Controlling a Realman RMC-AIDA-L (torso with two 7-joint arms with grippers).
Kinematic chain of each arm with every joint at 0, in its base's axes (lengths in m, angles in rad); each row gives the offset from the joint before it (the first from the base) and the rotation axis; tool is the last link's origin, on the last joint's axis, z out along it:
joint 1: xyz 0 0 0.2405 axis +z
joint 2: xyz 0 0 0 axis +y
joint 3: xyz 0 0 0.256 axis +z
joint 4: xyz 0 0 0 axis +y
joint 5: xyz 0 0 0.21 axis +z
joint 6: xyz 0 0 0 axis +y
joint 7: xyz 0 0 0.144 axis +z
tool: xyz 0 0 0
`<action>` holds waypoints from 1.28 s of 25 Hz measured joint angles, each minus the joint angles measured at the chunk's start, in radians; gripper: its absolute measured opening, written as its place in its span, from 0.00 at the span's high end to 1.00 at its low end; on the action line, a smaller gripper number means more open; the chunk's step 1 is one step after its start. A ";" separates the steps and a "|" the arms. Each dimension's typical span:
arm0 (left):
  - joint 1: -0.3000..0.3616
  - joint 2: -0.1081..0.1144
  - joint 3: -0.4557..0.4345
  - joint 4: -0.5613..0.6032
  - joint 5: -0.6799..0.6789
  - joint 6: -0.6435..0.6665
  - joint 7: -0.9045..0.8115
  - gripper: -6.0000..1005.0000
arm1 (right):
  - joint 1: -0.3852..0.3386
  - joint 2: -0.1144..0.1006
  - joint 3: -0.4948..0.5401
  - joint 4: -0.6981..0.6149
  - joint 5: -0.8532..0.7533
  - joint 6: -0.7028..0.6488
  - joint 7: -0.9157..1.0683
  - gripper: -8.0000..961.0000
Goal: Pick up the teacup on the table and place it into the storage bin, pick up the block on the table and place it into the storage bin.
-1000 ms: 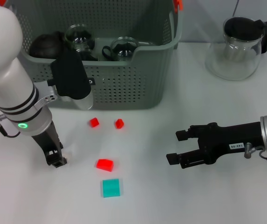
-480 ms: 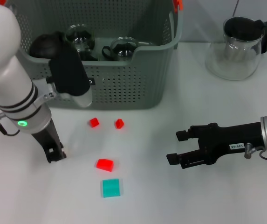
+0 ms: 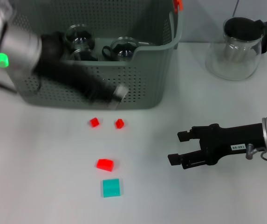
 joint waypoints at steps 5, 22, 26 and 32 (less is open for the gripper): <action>-0.067 0.040 -0.071 -0.020 -0.238 -0.122 -0.008 0.79 | -0.005 0.000 0.000 0.000 0.001 -0.003 0.004 0.02; -0.060 0.093 0.079 -0.077 -0.245 -0.506 -0.067 0.60 | 0.004 0.003 0.000 -0.005 -0.003 -0.006 0.000 0.02; 0.017 0.063 0.119 0.117 -0.305 -0.201 -0.021 0.40 | 0.004 -0.002 0.001 -0.007 -0.001 -0.006 0.007 0.02; 0.105 0.018 0.336 0.288 -0.215 0.081 -0.016 0.14 | 0.006 -0.006 0.016 -0.001 -0.003 -0.001 0.009 0.01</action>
